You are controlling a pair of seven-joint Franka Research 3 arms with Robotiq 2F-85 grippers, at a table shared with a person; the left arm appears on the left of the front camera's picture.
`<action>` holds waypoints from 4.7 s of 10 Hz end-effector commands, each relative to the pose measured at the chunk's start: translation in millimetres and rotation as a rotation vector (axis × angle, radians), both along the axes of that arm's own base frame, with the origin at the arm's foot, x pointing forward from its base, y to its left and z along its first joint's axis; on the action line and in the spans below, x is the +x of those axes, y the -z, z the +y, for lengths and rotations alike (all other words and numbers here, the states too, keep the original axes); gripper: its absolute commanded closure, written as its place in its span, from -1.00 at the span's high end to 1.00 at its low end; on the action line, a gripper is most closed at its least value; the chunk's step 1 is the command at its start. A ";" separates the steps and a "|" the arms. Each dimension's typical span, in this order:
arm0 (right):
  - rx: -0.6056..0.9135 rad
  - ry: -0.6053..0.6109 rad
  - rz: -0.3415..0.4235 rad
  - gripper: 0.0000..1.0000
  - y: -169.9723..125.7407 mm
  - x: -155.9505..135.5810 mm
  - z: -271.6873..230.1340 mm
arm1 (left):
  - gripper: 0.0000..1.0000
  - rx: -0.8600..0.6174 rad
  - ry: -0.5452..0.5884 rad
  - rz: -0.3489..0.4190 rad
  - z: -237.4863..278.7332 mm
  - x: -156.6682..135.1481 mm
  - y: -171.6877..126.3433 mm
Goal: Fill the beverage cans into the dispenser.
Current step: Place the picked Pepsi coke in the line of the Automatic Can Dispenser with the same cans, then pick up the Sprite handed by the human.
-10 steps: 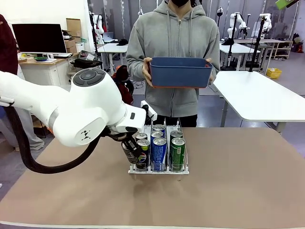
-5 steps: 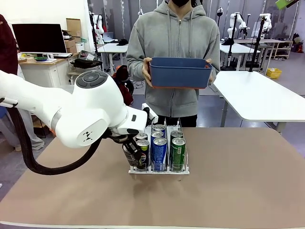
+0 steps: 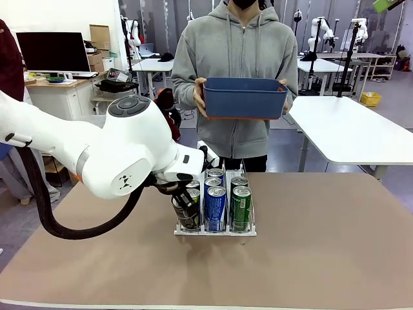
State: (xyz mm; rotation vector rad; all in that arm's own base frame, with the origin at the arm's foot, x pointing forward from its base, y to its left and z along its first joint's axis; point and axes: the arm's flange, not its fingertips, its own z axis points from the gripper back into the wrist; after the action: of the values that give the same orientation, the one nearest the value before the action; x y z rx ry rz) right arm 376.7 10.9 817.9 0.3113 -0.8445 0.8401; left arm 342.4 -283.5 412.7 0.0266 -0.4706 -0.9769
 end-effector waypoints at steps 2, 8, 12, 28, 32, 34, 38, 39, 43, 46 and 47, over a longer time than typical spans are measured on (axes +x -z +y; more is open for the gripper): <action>0.002 -0.003 0.003 1.00 1.8 -1.4 0.0 | 0.15 0.019 -0.033 -0.060 2.6 35.2 -9.4; 0.002 -0.003 0.003 1.00 1.8 -1.4 0.0 | 0.15 -0.031 -0.028 -0.008 -6.6 77.4 5.3; 0.002 -0.003 0.003 1.00 1.8 -1.4 0.0 | 0.15 -0.021 -0.037 0.065 -7.8 93.6 16.9; 0.002 -0.003 0.003 1.00 1.8 -1.4 0.0 | 1.00 -0.049 -0.048 -0.112 -4.5 30.5 -29.2; 0.002 -0.003 0.003 1.00 1.8 -1.4 0.0 | 1.00 -0.021 -0.042 -0.029 -8.0 57.4 -31.0; 0.002 -0.003 0.003 1.00 1.8 -1.4 0.0 | 1.00 -0.021 -0.042 -0.029 -8.0 57.4 -31.0; 0.002 -0.003 0.003 1.00 1.8 -1.4 0.0 | 1.00 -0.053 -0.048 -0.042 2.9 54.9 -58.4; 0.002 -0.003 0.003 1.00 1.8 -1.4 0.0 | 1.00 -0.091 0.062 0.053 18.5 51.2 -90.8; 0.002 -0.003 0.003 1.00 1.8 -1.4 0.0 | 1.00 -0.123 0.201 -0.027 95.6 53.3 -224.6; 0.002 -0.003 0.003 1.00 1.8 -1.4 0.0 | 1.00 -0.141 0.345 -0.021 136.5 62.4 -321.7; 0.002 -0.003 0.003 1.00 1.8 -1.4 0.0 | 1.00 -0.190 0.320 -0.040 145.6 58.7 -345.7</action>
State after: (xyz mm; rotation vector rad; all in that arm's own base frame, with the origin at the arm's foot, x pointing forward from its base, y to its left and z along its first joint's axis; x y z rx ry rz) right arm 376.7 10.8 817.9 0.3111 -0.8444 0.8399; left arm 389.4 -137.9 744.9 -0.1452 -0.6153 -1.2432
